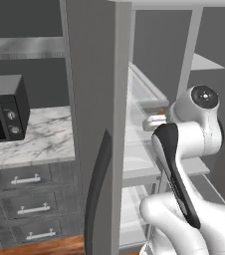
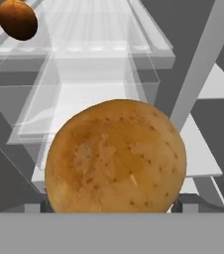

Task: Take the potato and orange from the fridge shelf and place them in the freezer drawer to begin freezing them.

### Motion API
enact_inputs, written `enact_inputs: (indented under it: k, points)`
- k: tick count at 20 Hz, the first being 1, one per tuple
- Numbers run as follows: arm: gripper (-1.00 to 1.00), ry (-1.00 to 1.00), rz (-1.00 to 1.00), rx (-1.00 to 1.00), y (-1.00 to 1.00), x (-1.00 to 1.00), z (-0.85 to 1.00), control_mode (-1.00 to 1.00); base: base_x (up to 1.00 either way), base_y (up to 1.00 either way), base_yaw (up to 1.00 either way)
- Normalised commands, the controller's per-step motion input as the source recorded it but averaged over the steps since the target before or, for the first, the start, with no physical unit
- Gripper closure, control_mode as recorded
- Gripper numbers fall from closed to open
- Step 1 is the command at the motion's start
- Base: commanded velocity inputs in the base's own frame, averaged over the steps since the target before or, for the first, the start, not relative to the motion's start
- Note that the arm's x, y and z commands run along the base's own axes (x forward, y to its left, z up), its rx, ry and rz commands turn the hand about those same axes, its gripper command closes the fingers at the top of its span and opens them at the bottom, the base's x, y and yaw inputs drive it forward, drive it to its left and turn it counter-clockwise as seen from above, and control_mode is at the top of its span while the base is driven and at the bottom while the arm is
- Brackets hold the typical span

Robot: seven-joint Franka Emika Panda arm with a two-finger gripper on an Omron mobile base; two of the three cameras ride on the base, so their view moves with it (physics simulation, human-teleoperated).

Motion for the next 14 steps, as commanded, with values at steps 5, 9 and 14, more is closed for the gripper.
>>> enact_inputs:
  k: [5,9,14]
  points:
    - [1.00,0.00,0.00,0.00,0.00,-0.14,0.00,1.00,-0.33,0.00,0.00]
    - [1.00,0.00,0.00,0.00,0.00,0.00,0.00,1.00,-0.66,0.01,0.00]
    - [1.00,0.00,0.00,0.00,0.00,0.00,0.00,1.00,-0.60,0.00,-0.06]
